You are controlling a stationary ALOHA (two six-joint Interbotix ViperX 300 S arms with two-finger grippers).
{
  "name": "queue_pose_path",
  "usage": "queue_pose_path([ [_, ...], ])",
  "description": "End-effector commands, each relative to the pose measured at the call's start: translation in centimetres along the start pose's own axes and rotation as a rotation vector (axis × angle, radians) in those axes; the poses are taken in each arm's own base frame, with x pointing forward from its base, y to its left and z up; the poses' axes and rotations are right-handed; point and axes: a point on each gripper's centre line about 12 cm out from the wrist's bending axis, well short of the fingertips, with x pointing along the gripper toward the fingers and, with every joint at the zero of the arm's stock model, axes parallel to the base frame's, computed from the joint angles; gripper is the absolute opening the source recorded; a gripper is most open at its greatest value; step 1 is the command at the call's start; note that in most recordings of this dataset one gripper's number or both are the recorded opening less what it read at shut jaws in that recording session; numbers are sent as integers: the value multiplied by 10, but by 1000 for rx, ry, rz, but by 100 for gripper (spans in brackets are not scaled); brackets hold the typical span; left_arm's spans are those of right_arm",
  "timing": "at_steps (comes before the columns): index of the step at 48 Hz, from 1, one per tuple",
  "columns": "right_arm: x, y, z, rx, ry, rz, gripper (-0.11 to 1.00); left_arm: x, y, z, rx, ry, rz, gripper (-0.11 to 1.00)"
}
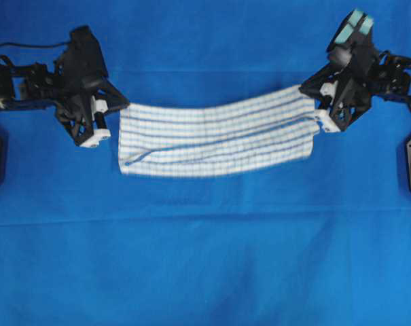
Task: Fold the blue towel.
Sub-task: 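Grasp the folded strip's left and right ends with both grippers, then lift the strip and rotate it vertical, left gripper moving down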
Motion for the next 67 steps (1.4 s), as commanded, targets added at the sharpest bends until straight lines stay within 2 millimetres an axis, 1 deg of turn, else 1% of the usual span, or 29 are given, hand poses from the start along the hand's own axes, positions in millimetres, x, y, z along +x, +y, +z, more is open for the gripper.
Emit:
queue_pose_path([
  [1,-19,3,20,1,-61,7,6,-19,0,21,-12,-66,-2,1],
  [9,-48,5,34,8,-126,12,6,-47,-4,35,-9,-139,-14,1],
  [15,-69,7,40,11,-184,27,6,-65,-7,41,-1,-186,-26,1],
  [21,-84,7,43,12,-233,36,6,-74,-8,42,-2,-210,-32,1],
  [25,-85,7,43,10,-237,38,6,-75,-10,42,-4,-213,-38,1],
  [29,-84,8,43,8,-234,37,6,-75,-14,43,-5,-215,-50,1],
  [35,-74,6,44,11,-220,29,6,-73,-24,44,2,-219,-81,1],
  [43,-56,1,53,24,-235,17,6,-68,-44,50,19,-245,-144,1],
  [46,-49,-2,59,30,-246,7,6,-65,-52,52,31,-249,-165,1],
  [55,-24,-24,76,54,-239,-60,6,-52,-83,64,80,-264,-237,1],
  [58,-18,-31,85,55,-244,-78,6,-48,-94,68,95,-269,-261,1],
  [67,3,-41,112,12,-277,-103,6,-30,-126,84,138,-292,-317,1],
])
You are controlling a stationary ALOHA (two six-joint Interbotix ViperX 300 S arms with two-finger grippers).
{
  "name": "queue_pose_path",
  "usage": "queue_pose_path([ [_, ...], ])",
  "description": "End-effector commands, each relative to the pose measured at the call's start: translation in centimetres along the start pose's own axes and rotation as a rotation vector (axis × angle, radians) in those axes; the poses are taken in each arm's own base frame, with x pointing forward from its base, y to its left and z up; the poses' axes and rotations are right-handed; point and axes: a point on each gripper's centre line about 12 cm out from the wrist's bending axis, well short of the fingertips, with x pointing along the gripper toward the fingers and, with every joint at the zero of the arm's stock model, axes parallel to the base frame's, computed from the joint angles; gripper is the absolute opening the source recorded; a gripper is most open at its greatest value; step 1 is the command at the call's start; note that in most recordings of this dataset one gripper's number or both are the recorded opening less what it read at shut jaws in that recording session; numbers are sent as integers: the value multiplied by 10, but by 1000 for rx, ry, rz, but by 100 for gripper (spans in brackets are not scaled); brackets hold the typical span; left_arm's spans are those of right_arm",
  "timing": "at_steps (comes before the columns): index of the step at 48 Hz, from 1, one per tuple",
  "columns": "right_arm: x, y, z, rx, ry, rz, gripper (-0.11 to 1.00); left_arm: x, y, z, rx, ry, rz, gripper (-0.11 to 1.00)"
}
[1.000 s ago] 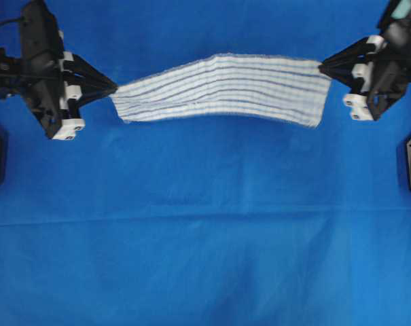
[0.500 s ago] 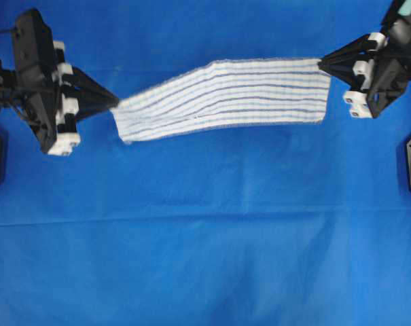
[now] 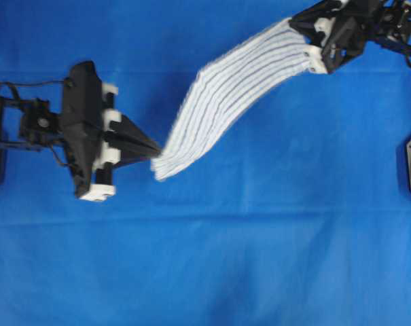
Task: Fold the blue towel.
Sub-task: 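Lift the strip and rotate it vertical, left gripper moving down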
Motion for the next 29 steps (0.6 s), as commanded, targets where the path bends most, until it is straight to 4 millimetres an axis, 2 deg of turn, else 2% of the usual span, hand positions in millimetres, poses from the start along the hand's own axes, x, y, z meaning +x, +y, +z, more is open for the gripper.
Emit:
queue_pose_path([
  [1,10,-1,26,-24,-67,-1,6,12,-13,20,20,-54,-33,1],
  [15,49,-6,61,-85,-102,-18,6,59,-35,34,79,-52,-72,1],
  [22,63,-5,75,-108,-117,-20,6,75,-44,41,97,-56,-87,1],
  [29,71,-5,81,-116,-125,-19,6,86,-50,44,101,-55,-96,1],
])
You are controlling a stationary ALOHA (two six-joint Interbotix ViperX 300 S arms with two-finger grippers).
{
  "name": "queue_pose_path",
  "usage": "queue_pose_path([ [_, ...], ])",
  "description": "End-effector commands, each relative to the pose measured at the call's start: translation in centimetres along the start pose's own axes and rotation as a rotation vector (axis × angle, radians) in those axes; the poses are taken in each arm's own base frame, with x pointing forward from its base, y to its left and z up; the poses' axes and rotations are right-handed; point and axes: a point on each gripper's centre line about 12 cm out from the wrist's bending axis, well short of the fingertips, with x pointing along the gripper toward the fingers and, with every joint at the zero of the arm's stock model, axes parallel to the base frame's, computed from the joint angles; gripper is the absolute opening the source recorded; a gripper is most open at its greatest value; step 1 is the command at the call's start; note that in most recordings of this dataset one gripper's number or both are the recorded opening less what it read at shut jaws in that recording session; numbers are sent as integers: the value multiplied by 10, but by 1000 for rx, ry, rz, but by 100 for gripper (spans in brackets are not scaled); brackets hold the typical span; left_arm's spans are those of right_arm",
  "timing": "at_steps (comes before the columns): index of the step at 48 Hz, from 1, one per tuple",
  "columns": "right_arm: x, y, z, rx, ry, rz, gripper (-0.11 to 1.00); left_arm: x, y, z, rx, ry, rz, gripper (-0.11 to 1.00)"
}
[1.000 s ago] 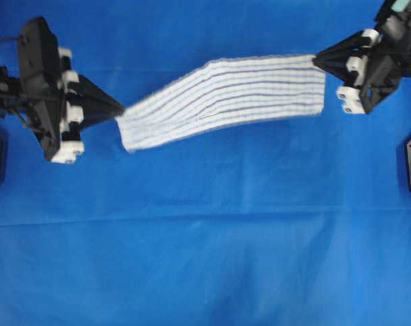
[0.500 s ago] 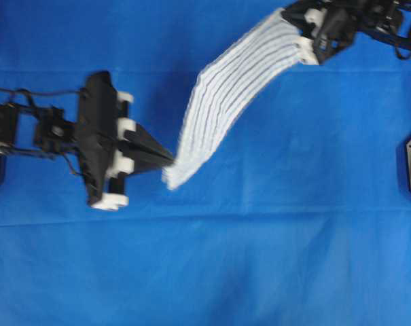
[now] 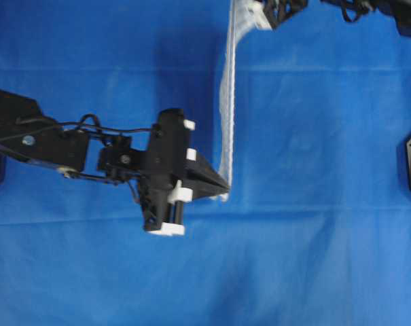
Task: Fold the blue towel.
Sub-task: 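Lift the strip and rotate it vertical, left gripper moving down, then lay the vertical strip flat and open both grippers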
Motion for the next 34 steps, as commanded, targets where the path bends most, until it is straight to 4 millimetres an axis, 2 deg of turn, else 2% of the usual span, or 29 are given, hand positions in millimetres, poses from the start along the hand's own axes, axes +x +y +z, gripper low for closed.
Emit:
queue_pose_path([
  [1,-2,-2,17,-5,-49,-2,6,1,-7,17,8,-47,-15,1],
  [9,-2,-6,13,-1,-35,-12,6,6,-7,21,7,-54,-15,1],
  [17,-16,-18,0,14,-4,-41,6,17,-8,30,16,-79,-16,1],
  [26,-42,-28,-23,40,27,-71,6,45,-8,37,83,-100,-12,1],
  [34,-62,-29,-42,43,69,-84,6,77,-5,40,115,-120,-3,1],
])
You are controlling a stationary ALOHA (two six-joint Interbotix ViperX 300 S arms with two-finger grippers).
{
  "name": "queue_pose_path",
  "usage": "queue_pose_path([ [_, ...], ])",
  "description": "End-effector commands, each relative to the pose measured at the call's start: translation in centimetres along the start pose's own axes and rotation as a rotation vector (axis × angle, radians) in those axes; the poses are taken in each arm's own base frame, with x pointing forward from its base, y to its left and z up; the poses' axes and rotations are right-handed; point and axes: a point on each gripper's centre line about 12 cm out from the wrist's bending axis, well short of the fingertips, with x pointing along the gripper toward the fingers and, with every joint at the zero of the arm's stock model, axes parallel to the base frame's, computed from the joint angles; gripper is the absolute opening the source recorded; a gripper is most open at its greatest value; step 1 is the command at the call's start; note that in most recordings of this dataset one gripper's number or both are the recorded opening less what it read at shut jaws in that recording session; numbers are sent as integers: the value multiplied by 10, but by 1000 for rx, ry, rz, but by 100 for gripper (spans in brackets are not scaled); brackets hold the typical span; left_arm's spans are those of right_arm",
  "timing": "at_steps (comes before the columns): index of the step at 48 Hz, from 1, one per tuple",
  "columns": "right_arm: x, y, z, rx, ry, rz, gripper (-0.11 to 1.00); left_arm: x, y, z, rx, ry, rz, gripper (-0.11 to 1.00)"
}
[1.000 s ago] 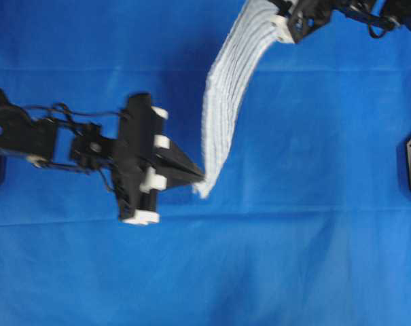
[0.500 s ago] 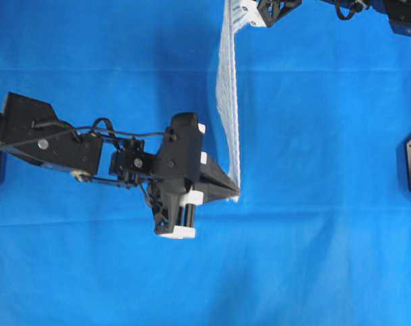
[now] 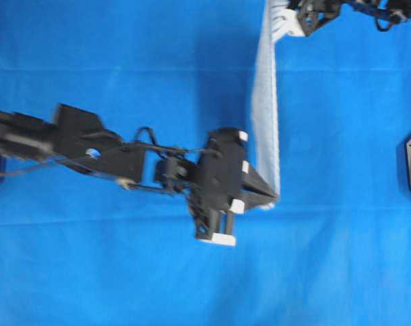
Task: Fold the blue towel.
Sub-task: 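Lay the vertical strip flat and open both grippers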
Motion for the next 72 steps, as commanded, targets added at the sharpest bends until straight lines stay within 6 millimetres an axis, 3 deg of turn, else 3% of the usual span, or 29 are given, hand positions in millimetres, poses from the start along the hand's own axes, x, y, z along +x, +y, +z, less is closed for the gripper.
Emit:
queue_pose_path([
  [1,-15,-4,4,6,-25,-12,6,9,-1,21,5,-72,0,1],
  [7,-19,-5,-5,6,8,-19,6,25,0,16,5,-72,3,1],
  [13,-11,-2,-9,-1,25,-10,6,25,0,9,-1,-57,2,1],
  [23,29,18,-7,-32,35,45,6,10,-3,-12,-31,-28,-2,1],
  [32,69,38,3,-61,55,78,6,-14,-7,-43,-116,12,-5,1],
  [37,81,43,9,-69,63,81,6,-25,-7,-58,-154,39,-4,1],
  [46,89,47,15,-74,65,84,6,-36,-8,-73,-170,66,-4,1],
  [61,89,46,12,-69,88,77,8,-38,-1,-77,-163,100,12,1],
  [63,89,46,12,-67,88,77,13,-38,0,-78,-173,103,16,1],
  [68,88,46,11,-60,89,76,41,-41,3,-78,-179,102,21,4],
  [72,87,46,12,-59,86,77,60,-45,3,-76,-179,99,21,20],
])
